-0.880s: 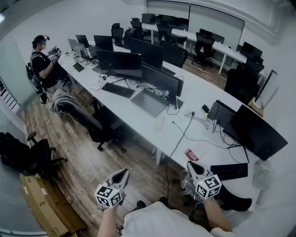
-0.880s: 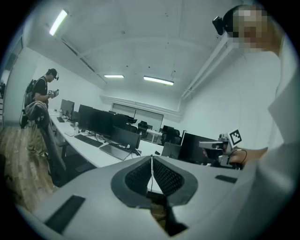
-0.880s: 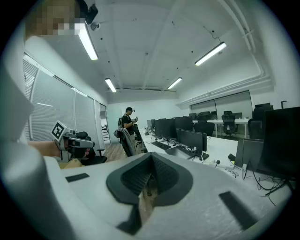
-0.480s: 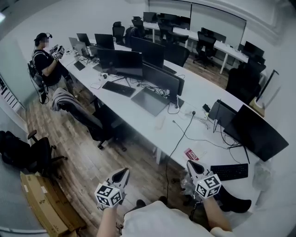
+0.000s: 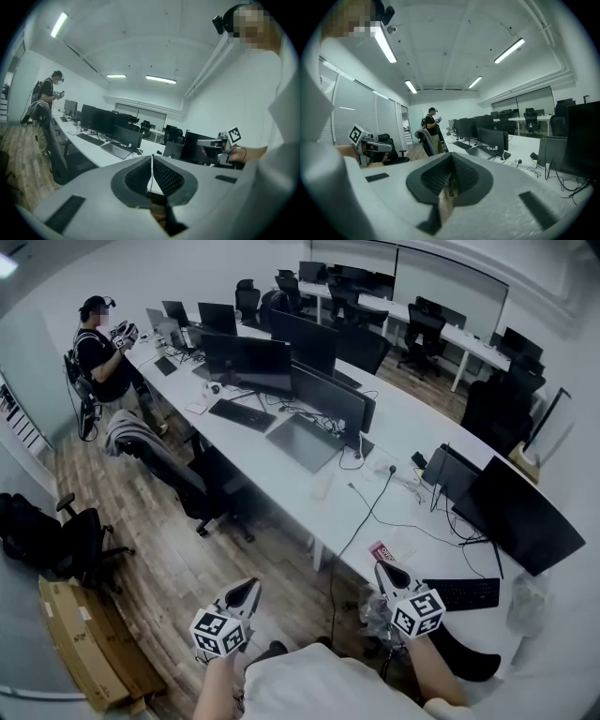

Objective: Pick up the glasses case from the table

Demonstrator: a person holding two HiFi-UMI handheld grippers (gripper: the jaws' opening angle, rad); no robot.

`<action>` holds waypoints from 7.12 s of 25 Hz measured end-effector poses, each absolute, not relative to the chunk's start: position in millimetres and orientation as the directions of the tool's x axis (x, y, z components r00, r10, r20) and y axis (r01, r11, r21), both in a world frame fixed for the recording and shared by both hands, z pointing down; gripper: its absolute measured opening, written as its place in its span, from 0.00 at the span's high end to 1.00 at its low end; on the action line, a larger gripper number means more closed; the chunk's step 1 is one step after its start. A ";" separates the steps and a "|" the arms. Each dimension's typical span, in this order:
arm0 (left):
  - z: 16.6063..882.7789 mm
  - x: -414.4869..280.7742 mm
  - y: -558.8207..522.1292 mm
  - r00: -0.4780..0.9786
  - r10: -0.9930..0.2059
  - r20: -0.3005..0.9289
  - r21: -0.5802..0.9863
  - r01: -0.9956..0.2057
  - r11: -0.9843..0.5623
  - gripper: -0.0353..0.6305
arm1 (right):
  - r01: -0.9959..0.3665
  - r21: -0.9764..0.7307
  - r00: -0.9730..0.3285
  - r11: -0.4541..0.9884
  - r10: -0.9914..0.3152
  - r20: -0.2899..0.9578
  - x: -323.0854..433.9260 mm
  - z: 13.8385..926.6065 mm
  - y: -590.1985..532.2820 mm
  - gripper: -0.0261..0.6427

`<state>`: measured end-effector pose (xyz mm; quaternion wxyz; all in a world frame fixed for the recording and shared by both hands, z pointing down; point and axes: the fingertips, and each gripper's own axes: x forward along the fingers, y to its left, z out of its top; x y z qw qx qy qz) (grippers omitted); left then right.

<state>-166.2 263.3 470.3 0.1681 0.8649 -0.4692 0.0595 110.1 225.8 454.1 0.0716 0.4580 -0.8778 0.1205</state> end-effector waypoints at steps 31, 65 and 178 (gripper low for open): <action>491.8 -147.9 172.2 0.607 -0.746 0.273 0.267 -0.793 -0.548 0.93 | -0.870 -0.163 -0.493 0.466 -0.809 0.320 110.7 484.9 165.3 0.96; 527.6 -266.9 -22.8 0.746 -0.586 0.317 0.269 -0.663 -0.699 0.92 | -0.964 -0.113 -0.265 0.240 -0.866 0.423 6.7 509.5 44.2 0.96; 931.1 1.7 -277.1 0.241 -0.212 0.947 0.063 -0.787 -0.613 0.50 | -0.928 -0.369 -0.235 -0.059 -0.675 0.699 145.6 733.6 -160.5 0.96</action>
